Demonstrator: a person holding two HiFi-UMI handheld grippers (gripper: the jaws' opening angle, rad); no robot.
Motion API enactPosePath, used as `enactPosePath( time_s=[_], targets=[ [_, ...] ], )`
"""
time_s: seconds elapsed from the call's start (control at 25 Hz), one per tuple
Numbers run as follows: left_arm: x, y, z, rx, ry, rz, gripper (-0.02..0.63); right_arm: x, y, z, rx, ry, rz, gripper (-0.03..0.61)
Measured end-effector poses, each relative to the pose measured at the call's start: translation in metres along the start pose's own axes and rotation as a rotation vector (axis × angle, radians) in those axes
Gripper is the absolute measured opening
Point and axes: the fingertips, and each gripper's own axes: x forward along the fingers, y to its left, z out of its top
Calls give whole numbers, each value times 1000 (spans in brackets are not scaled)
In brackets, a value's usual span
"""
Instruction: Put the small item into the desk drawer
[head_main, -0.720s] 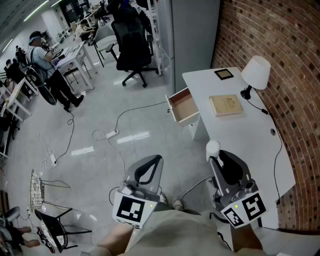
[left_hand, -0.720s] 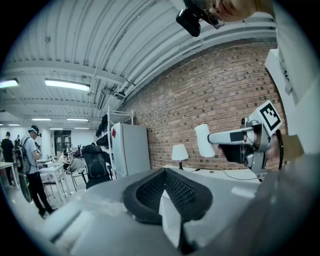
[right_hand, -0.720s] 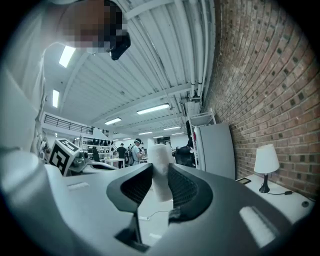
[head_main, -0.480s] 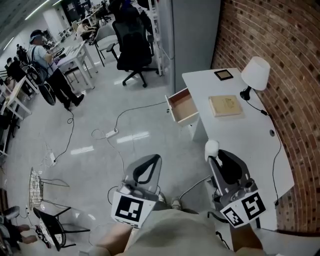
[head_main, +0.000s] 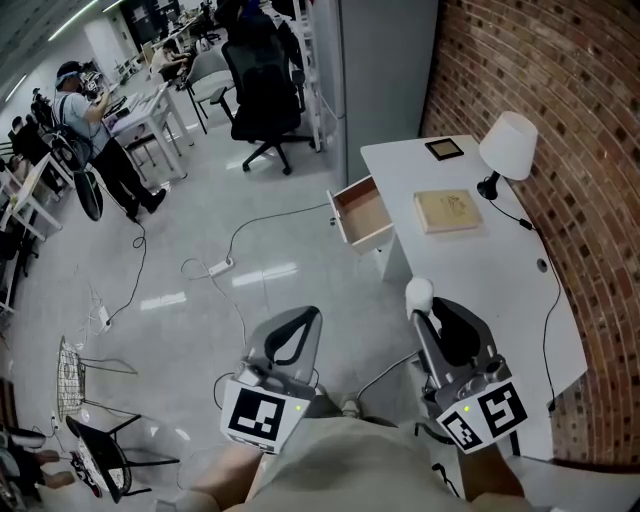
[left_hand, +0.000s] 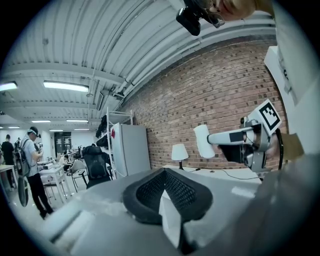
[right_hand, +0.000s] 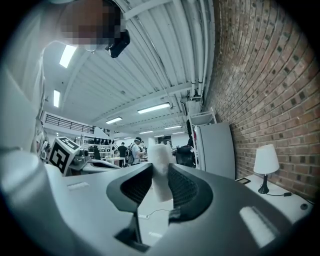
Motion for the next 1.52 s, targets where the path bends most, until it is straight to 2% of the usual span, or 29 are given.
enactPosePath(
  time_s=[0.32,0.64,0.96,1.24,1.44,1.52],
  targets=[
    [20,-1,-6,31,4,-20,3,10,-11,-11,-6,15,11,107],
    [62,24,-6,40,-19,-26,3,46,-47,-20,-49,27,-19,107],
    [126,85,-9,22,-12,-25,3,122,-84,-31,-35,60,-33,107],
    [199,160,-12,14,42,-58,3,222,-128,-40,1,111,-76,107],
    [260,217,-14,82,66,-113,3,299,-163,-46,26,151,-108,107],
    [283,240,-13,84,69,-127,3,329,-176,-48,36,162,-120,107]
  ],
)
